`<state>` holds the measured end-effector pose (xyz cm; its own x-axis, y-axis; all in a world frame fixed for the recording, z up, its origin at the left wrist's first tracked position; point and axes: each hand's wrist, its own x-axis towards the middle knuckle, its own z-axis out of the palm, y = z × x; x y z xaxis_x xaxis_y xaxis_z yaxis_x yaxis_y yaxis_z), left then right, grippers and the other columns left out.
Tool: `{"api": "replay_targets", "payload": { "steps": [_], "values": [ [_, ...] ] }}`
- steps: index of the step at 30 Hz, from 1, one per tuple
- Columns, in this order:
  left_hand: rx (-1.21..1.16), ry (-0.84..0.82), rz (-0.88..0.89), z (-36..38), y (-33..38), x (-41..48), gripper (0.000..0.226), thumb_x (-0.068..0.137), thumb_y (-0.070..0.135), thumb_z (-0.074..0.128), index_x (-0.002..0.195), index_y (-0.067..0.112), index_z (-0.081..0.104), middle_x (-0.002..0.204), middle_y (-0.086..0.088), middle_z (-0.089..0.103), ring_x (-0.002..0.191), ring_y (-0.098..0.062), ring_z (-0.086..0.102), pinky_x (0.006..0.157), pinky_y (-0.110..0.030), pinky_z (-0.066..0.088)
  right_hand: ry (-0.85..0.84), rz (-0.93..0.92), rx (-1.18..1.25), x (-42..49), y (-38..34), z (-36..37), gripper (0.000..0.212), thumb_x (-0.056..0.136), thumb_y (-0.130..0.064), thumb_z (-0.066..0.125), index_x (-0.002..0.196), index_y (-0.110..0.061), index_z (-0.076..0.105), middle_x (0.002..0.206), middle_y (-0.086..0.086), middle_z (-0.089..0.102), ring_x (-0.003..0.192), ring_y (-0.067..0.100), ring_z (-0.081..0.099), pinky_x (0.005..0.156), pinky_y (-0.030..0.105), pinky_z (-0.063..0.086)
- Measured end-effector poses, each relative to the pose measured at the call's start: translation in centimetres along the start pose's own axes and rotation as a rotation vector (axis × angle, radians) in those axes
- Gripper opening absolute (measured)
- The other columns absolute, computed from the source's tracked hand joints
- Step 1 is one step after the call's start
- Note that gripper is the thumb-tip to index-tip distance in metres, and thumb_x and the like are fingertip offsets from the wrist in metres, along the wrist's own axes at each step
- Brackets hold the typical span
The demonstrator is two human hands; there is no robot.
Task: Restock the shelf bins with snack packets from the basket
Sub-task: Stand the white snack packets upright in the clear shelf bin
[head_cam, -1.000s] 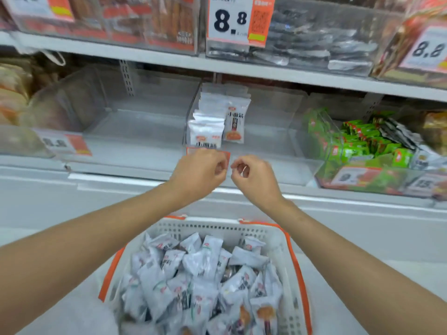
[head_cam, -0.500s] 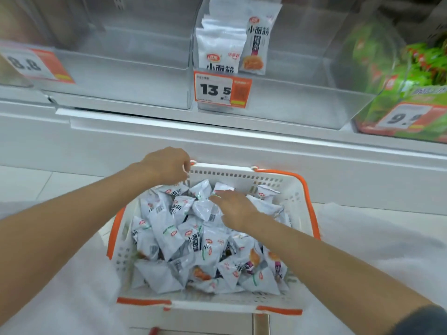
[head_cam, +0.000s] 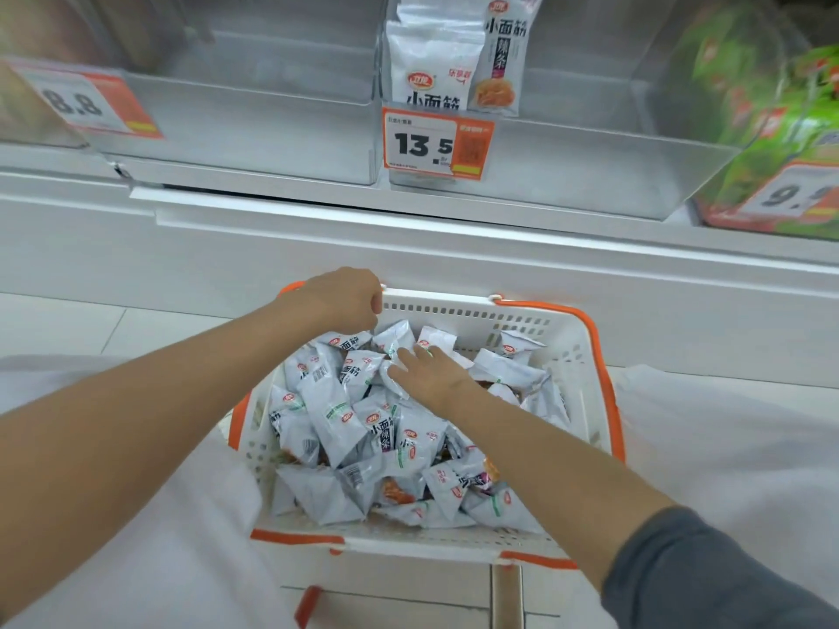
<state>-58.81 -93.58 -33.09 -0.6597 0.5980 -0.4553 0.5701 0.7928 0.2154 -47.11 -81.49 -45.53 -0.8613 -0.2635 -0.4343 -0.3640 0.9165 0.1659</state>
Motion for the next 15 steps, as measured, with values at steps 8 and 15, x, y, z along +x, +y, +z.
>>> {"api": "replay_targets", "payload": {
  "steps": [8, 15],
  "values": [
    [0.029, 0.011, -0.068, -0.3, -1.1, -0.1, 0.018, 0.086, 0.013, 0.061, 0.098, 0.027, 0.062, 0.115, 0.002, 0.06, 0.102, -0.022, 0.058, 0.08, -0.032, 0.049, 0.125, -0.055, 0.017, -0.2, -0.5, -0.1, 0.039, 0.091, 0.001, 0.05, 0.128, -0.01, 0.045, 0.125, 0.017, 0.051, 0.105, 0.034, 0.055, 0.091, 0.042, 0.04],
    [0.009, -0.239, 0.02, -0.7, -0.2, -0.3, 0.073, 0.076, 0.032, 0.081, 0.14, 0.017, 0.047, 0.142, -0.003, 0.048, 0.126, -0.023, 0.048, 0.103, -0.034, 0.041, 0.35, 0.138, 0.555, -6.9, 5.1, -8.4, 0.015, 0.101, -0.016, 0.046, 0.087, -0.018, 0.047, 0.081, 0.001, 0.057, 0.07, 0.018, 0.053, 0.064, 0.031, 0.044]
  ]
}}
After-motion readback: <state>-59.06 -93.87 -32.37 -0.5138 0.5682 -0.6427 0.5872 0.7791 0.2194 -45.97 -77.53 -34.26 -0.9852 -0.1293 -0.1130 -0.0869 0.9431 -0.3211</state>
